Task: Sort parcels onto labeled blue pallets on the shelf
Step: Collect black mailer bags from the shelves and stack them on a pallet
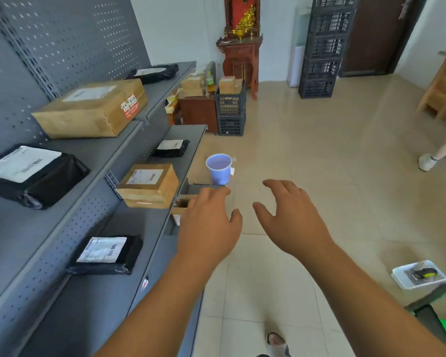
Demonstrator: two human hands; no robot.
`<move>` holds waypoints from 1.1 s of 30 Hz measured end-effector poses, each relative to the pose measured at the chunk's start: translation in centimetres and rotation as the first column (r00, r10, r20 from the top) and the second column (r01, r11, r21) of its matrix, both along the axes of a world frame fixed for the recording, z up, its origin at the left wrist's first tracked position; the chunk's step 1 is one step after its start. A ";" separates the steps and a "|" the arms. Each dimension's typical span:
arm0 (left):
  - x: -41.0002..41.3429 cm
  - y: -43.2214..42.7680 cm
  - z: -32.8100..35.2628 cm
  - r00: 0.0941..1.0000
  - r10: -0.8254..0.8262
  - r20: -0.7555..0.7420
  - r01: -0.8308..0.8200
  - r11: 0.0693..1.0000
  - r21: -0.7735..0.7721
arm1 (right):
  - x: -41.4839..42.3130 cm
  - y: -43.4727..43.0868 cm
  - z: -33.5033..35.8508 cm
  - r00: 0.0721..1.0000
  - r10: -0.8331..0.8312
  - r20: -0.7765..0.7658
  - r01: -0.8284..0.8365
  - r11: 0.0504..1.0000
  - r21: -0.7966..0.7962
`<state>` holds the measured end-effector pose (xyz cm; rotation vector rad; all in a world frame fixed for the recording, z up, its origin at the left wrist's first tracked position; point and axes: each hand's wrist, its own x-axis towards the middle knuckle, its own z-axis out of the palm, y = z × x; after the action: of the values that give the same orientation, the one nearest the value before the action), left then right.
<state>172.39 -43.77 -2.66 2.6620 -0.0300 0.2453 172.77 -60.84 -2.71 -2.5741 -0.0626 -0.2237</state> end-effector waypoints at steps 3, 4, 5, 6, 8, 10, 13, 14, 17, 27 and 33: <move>4.7 -0.5 0.8 0.995 0.103 0.007 -0.103 0.994 -0.023 | 6.0 0.0 0.7 0.992 0.127 0.017 -0.128 0.991 0.032; 6.1 -0.7 1.3 0.991 0.131 0.012 -0.130 0.991 -0.028 | 7.7 0.1 1.1 0.986 0.164 0.025 -0.164 0.986 0.039; 7.3 -0.7 1.8 0.987 0.159 0.017 -0.159 0.987 -0.034 | 9.4 0.2 1.5 0.979 0.203 0.030 -0.205 0.977 0.051; 8.3 -0.6 2.1 0.981 0.190 0.024 -0.189 0.981 -0.038 | 11.1 0.4 1.8 0.969 0.246 0.035 -0.247 0.967 0.068; 10.0 0.2 2.7 0.964 0.265 0.030 -0.264 0.964 -0.043 | 14.3 1.2 2.3 0.946 0.322 0.051 -0.325 0.939 0.109; 10.6 1.6 2.9 0.934 0.356 0.020 -0.354 0.934 -0.050 | 17.0 2.7 2.4 0.920 0.388 0.056 -0.392 0.907 0.154; 10.4 4.4 3.0 0.880 0.474 -0.003 -0.474 0.879 -0.061 | 19.4 6.0 2.1 0.872 0.488 0.048 -0.485 0.845 0.226; 10.4 5.5 3.2 0.859 0.511 -0.004 -0.510 0.857 -0.074 | 20.0 7.4 2.1 0.851 0.523 0.050 -0.518 0.819 0.245; 10.6 8.5 3.7 0.799 0.600 0.041 -0.594 0.798 -0.104 | 21.6 11.7 2.3 0.793 0.606 0.055 -0.595 0.753 0.281; 9.2 19.8 6.4 0.577 0.776 0.256 -0.722 0.631 -0.283 | 22.8 26.3 4.9 0.604 0.785 0.142 -0.783 0.551 0.288; 7.2 24.2 7.1 0.433 0.852 0.295 -0.795 0.515 -0.321 | 22.4 32.8 5.2 0.500 0.857 0.126 -0.844 0.450 0.292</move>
<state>179.57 -19.60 4.42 2.1860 1.1639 1.0975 195.16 -28.00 2.50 -1.8999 -1.1967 0.2041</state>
